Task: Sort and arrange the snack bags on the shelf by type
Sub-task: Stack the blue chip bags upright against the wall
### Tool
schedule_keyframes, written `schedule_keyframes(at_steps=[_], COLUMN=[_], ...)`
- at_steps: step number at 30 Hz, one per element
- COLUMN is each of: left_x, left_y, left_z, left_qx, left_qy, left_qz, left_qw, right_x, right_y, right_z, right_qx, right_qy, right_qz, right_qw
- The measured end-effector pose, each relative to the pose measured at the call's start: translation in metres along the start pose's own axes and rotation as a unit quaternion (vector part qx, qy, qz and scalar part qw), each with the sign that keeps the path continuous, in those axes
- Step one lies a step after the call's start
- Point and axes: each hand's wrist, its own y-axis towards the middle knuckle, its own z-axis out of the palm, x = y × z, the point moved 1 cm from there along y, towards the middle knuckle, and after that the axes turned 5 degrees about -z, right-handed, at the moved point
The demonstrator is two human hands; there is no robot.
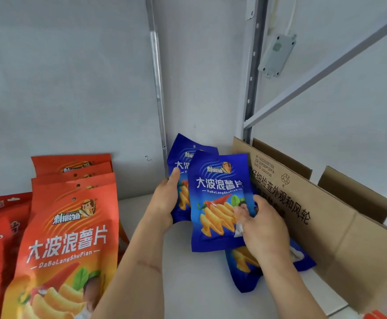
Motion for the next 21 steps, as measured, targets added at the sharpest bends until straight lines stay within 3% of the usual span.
schedule_keyframes(at_steps=[7,15,21], left_x=[0.008,0.017,0.021], left_y=[-0.014,-0.02,-0.023], left_z=[-0.001,-0.013,-0.022], left_qx=[0.083,0.053,0.007], left_qy=[-0.057,-0.084,-0.078], left_qz=[0.014,0.032,0.045], left_qw=[0.995,0.995,0.996], right_x=[0.011,0.012,0.0], right_y=[0.002,0.001,0.006], right_z=[0.008,0.01,-0.007], right_qx=[0.016,0.057,-0.002], right_qy=[0.052,0.12,0.05], right_qz=[-0.018,-0.023,-0.016], right_qw=[0.998,0.991,0.999])
